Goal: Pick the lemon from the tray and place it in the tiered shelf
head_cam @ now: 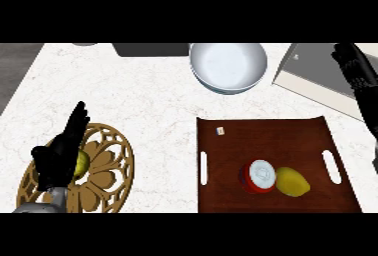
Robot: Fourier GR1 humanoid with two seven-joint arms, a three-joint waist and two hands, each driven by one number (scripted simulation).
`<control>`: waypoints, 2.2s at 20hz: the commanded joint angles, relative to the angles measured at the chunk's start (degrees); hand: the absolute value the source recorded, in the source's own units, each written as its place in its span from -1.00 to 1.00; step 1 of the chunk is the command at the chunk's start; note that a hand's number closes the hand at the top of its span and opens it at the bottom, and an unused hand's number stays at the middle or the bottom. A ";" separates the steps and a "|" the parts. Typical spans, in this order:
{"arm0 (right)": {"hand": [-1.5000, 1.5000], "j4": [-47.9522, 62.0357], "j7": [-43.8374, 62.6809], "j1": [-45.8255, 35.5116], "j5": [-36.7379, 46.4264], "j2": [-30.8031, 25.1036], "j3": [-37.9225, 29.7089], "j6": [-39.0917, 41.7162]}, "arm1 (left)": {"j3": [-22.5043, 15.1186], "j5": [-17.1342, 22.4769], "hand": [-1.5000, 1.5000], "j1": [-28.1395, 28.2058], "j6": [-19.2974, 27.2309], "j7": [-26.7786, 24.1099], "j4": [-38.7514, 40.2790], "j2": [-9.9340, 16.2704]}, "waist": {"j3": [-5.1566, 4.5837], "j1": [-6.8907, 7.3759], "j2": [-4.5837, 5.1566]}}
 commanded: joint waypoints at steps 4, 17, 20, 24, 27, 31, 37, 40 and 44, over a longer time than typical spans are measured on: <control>1.00 -7.27 -9.20 5.01 -6.88 8.15 9.63 10.43 | 3.93 2.15 0.00 1.56 -3.04 0.78 1.72 3.50 | -0.23 0.95 0.04; -1.00 -11.62 -30.73 38.97 16.64 9.02 17.49 -6.28 | 9.71 8.89 0.00 4.78 -11.48 4.45 1.68 7.19 | -0.25 -0.20 -0.21; -1.00 -14.69 -26.34 40.29 21.82 3.69 11.34 -10.87 | 11.44 9.40 0.00 4.50 -12.74 0.30 6.53 7.35 | -0.35 -0.84 -0.23; -1.00 -23.51 -15.24 43.14 30.00 -2.27 8.63 -11.92 | 11.92 9.05 0.00 3.66 -13.72 -1.65 10.06 7.34 | -0.49 -1.31 -0.18; -1.00 -27.08 -8.40 45.87 36.25 -7.55 7.49 -8.94 | 10.07 7.78 0.00 5.38 -11.31 -0.25 4.98 5.44 | -0.45 -0.61 -0.26; -1.00 -27.90 -2.35 45.46 46.10 -14.09 9.64 -2.03 | 11.56 8.91 0.00 4.84 -14.65 -1.90 7.97 7.44 | -0.54 0.28 0.02; -1.00 -31.13 10.18 39.14 57.60 -13.11 16.51 7.93 | 9.32 5.83 0.00 3.31 -13.48 -3.61 11.19 4.26 | -0.37 0.62 0.17; -1.00 -33.84 15.49 36.35 61.74 -11.03 19.26 13.28 | 10.65 6.01 0.00 2.00 -12.74 -1.90 10.63 4.08 | -0.33 0.39 0.03; -1.00 -25.56 13.12 31.60 62.73 -6.39 18.58 15.12 | 11.33 5.78 0.00 7.16 -13.52 0.16 2.25 4.19 | -0.27 0.63 -0.03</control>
